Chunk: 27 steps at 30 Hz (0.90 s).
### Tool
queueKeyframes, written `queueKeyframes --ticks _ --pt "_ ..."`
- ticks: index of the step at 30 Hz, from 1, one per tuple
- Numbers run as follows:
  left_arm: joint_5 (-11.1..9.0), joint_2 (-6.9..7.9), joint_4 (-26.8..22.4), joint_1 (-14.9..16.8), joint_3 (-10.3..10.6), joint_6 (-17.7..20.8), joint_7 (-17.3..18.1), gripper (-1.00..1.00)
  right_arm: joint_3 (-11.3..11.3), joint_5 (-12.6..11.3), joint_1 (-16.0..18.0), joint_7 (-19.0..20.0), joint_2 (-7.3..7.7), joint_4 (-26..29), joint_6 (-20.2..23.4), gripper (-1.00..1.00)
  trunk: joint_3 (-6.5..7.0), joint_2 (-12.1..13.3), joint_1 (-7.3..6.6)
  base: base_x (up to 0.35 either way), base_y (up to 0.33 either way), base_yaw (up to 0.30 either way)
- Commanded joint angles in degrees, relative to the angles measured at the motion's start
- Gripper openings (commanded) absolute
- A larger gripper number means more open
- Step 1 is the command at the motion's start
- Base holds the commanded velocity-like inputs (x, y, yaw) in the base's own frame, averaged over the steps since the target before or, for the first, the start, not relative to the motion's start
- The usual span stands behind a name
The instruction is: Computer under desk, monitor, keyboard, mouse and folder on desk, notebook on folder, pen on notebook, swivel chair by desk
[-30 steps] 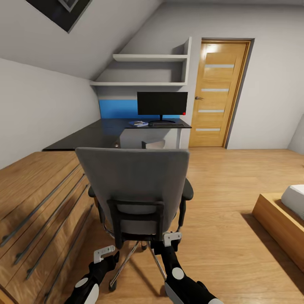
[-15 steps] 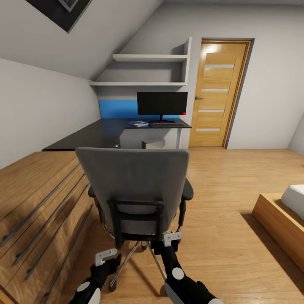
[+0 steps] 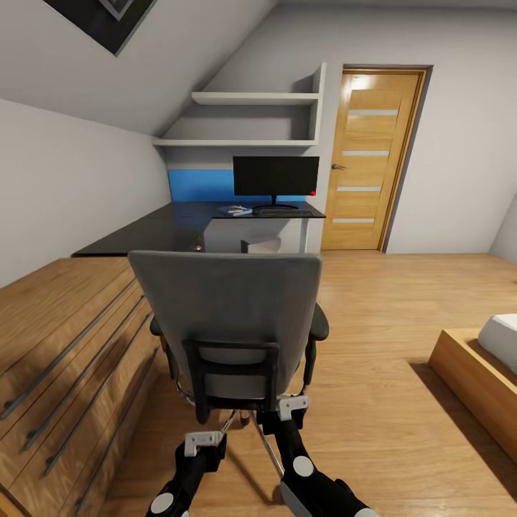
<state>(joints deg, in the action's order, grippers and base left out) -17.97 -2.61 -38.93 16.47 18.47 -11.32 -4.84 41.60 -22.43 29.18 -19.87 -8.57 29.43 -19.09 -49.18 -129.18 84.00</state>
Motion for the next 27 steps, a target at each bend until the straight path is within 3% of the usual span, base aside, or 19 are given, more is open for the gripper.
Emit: queueKeyframes --ticks 1,13,22,27 --pt "-0.45 0.02 0.02 0.05 0.72 -0.4 -0.72 1.0 0.49 -0.6 0.09 -0.34 0.04 -0.05 -0.33 1.0 -0.05 -0.02 -0.01 0.0 0.0 0.0" --pt "-0.13 0.09 -4.7 0.05 2.07 -0.18 -3.58 1.0 0.47 -0.6 0.09 -0.34 0.04 -0.07 -0.37 1.0 -0.05 -0.02 -0.01 0.0 0.0 0.0" --pt "2.7 0.07 -6.32 0.05 2.04 0.21 -4.11 1.0 0.47 -0.6 0.09 -0.34 0.05 -0.82 -0.94 1.0 -0.05 -0.02 -0.01 0.0 0.0 0.0" --pt "3.33 0.11 -6.47 0.05 2.0 0.18 -4.22 1.0 0.53 -0.6 0.09 -0.51 -0.05 -2.95 -4.09 1.0 -0.05 -0.02 -0.01 0.0 0.0 0.0"
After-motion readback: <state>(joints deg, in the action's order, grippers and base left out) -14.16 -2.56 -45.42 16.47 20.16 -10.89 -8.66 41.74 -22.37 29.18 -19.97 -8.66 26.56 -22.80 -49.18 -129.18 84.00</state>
